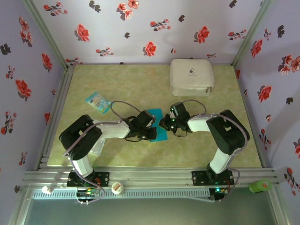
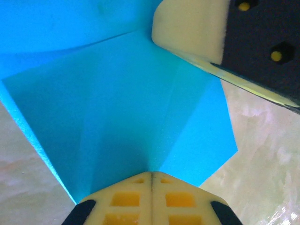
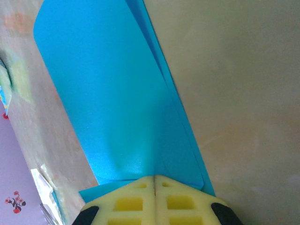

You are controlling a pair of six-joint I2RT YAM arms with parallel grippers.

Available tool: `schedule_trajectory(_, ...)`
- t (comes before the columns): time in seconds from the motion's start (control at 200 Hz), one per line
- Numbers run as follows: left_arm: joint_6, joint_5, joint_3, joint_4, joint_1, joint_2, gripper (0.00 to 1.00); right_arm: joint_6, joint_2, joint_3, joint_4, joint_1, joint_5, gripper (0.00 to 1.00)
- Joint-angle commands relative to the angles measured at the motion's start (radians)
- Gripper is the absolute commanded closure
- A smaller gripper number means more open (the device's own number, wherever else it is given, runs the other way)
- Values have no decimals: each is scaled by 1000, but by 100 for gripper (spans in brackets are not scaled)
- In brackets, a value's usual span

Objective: Fold a paper plane with a square sheet of paper (pick it up from the middle)
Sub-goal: Fold the triangle a second time at the center of the table.

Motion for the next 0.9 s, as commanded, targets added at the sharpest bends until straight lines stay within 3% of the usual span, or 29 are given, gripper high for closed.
schedule_trajectory(0.0,-35,-19,-47,10,6,-7,100,-24,7,-29,-128,2,72,100)
schedule_trajectory(0.895,-180,29,-238,76,4,-151,100,-38,20,-27,-142,2,81,100)
